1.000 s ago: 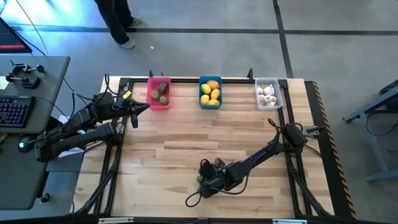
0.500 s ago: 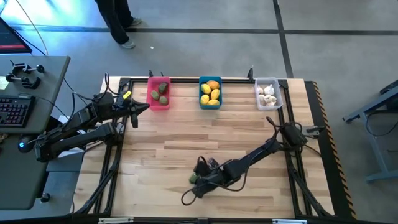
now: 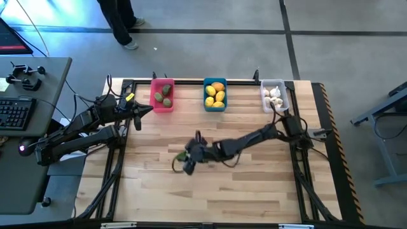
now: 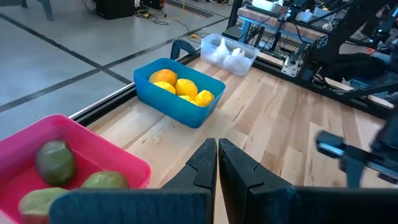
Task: Sort produce into baskets
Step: Put the lime into the red bin
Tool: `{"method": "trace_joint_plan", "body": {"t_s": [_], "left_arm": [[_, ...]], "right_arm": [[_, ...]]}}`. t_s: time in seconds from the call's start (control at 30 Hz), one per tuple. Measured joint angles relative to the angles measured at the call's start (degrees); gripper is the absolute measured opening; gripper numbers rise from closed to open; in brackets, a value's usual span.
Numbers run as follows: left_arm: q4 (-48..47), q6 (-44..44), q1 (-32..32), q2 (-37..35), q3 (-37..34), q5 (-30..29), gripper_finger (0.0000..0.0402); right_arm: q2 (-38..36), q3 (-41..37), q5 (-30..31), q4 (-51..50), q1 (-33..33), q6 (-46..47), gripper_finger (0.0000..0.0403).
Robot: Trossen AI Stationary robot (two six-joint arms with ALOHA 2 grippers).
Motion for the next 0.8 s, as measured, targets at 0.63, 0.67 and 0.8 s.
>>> {"method": "trace_joint_plan", "body": {"t_s": [0.63,0.67,0.8], "left_arm": [[-0.3,-1.1,0.0,0.0,0.0,-5.2,0.0003],[-0.3,-1.1,0.0,0.0,0.0,-5.7,0.0003],[-0.1,-2.6,0.0,0.0,0.0,-6.3,0.0003]], "right_arm": [[-0.1,6.9,-10.0,6.8,-18.0,-18.8,0.0167],[-0.1,7.5,-10.0,6.7,-18.7,-19.3,0.0167],[1.4,9.0,-11.9,7.6,-21.1,-20.0,0.0167]]}}
